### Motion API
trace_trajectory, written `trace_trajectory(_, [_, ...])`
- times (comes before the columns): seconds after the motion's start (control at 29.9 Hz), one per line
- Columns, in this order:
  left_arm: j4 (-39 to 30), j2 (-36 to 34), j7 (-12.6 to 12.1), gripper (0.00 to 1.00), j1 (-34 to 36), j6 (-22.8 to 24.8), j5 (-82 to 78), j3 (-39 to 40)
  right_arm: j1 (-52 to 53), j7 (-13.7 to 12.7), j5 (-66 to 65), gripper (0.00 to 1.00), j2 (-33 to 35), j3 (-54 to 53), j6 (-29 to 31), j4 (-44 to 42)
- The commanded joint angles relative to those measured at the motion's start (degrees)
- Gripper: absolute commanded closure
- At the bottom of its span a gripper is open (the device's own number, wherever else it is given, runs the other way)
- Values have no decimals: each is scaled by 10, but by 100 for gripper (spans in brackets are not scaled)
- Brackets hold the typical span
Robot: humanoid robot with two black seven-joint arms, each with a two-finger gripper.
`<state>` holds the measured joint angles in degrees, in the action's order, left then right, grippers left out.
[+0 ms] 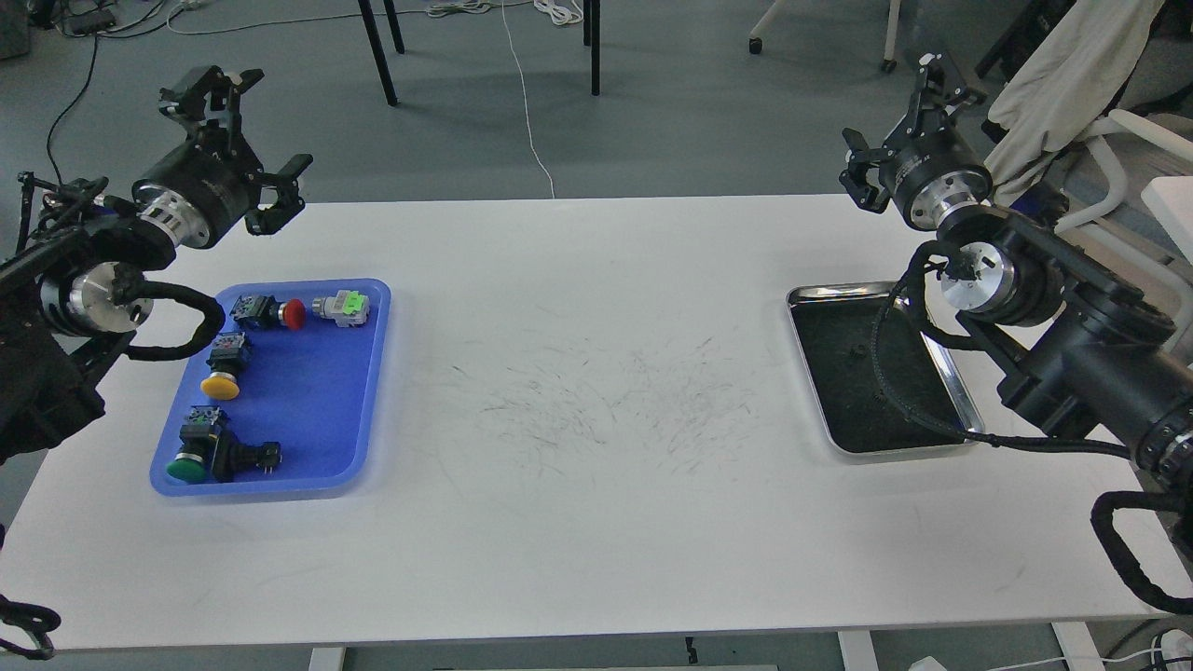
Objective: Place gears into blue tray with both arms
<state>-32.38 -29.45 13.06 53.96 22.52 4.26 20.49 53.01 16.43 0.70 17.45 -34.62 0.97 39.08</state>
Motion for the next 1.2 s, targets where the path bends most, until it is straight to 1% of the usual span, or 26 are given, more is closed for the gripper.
trace_trajectory(0.0, [0,2,0,1,2,-1,0,-2,0,-1,0,1,2,1,1,0])
trace_trajectory(0.43, [3,33,1,1,3,-9,1,-1,-1,-1,-1,1,7,2,1,0])
trace_trajectory(0.6, [14,46,1,1,3,-13,1,-2,-1,-2,-1,1,9,2,1,0])
trace_trajectory(0.84, [16,47,4,1,4,-13,1,-2,-1,-4,-3,1,10,4,2,3])
trace_trajectory(0.9, [17,47,6,1,4,-14,1,-2,-1,-6,-8,1,19,10,3,8])
trace_trajectory(1.07, [21,52,7,1,5,-16,1,-2,9,-8,-8,1,49,75,5,21])
trace_trajectory(1.17, [25,57,7,1,5,-17,1,-2,31,-11,-9,1,87,117,5,44])
